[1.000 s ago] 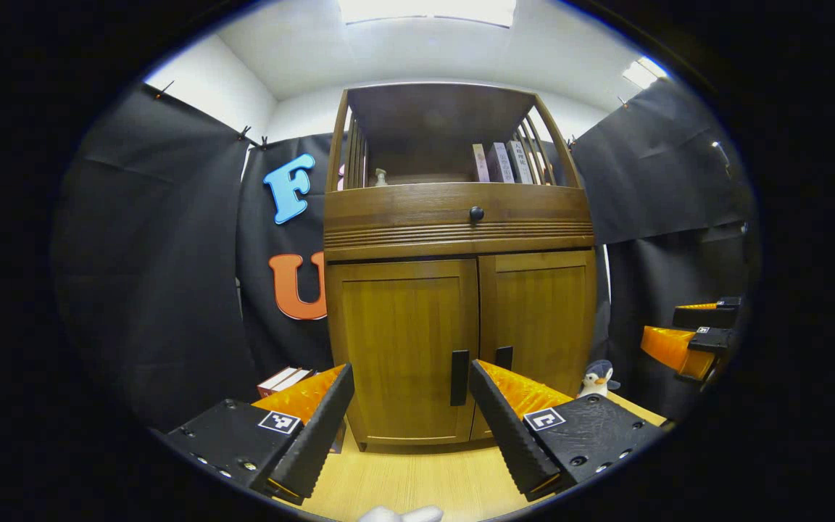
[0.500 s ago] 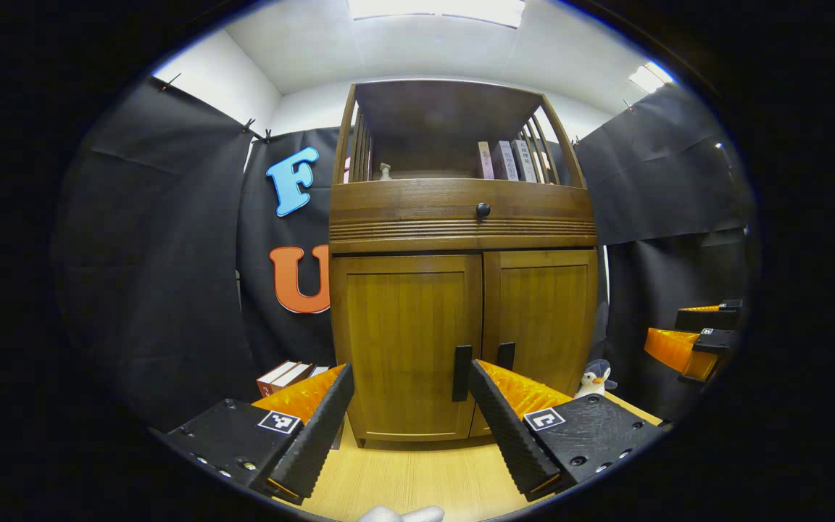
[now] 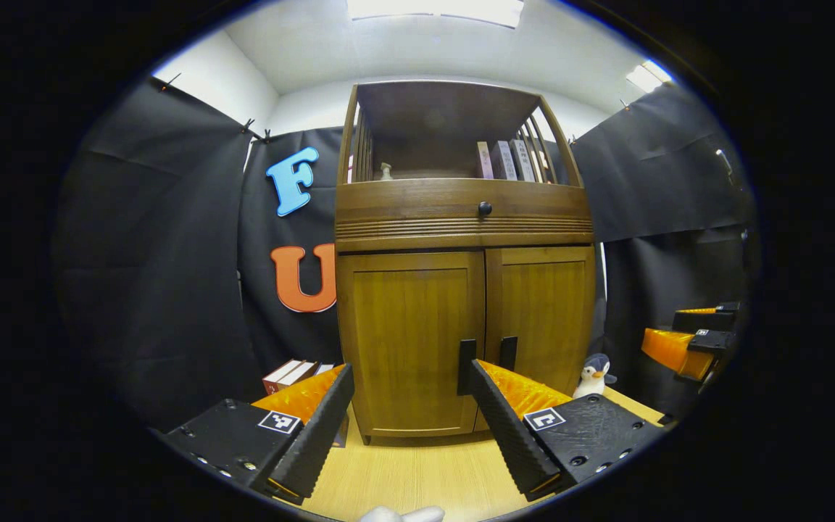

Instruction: Open the right door of the double-door shoe cabinet with the right hand, and open the left door with the left hand.

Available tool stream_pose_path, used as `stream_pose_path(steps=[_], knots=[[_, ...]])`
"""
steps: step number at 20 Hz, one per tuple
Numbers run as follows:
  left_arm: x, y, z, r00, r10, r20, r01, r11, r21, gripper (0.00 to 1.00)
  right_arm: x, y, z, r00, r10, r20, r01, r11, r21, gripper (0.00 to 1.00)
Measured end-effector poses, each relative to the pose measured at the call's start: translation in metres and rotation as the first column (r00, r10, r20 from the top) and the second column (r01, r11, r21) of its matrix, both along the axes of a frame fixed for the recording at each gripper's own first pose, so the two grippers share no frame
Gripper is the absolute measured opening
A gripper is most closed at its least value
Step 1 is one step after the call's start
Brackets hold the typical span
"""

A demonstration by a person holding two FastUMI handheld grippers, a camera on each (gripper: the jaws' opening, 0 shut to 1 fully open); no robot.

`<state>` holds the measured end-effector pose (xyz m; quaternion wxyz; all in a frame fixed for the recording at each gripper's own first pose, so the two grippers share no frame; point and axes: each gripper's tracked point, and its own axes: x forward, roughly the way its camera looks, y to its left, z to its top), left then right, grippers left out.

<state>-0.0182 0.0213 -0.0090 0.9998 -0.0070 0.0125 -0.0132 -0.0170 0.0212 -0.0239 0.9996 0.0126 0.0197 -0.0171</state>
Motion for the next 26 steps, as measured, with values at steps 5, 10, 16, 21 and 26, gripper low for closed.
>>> stream_pose_path(steps=[5, 10, 16, 21, 26], knots=[[-0.011, 0.011, -0.005, 1.000, 0.003, -0.014, -0.003, 1.000, 0.018, 0.96, 0.023, 0.006, -0.018, 1.000, -0.001, -0.028, 0.002, 1.000, 0.031, 1.00], [-0.016, 0.015, 0.000, 1.000, 0.016, 0.002, -0.017, 1.000, 0.021, 0.96, 0.073, 0.024, -0.025, 0.998, 0.041, -0.038, -0.040, 0.998, 0.043, 1.00], [-0.014, 0.023, 0.000, 0.996, 0.089, -0.014, -0.089, 0.996, 0.023, 0.96, 0.159, 0.045, -0.045, 0.993, 0.085, -0.080, -0.083, 0.996, 0.034, 1.00], [-0.010, 0.030, -0.001, 0.984, 0.172, -0.051, -0.171, 0.985, 0.007, 0.96, 0.224, 0.075, -0.061, 0.983, 0.136, -0.126, -0.132, 0.990, 0.042, 1.00], [-0.009, 0.038, -0.005, 0.969, 0.232, -0.081, -0.232, 0.973, 0.011, 0.96, 0.259, 0.093, -0.074, 0.973, 0.170, -0.158, -0.165, 0.985, 0.045, 1.00]])
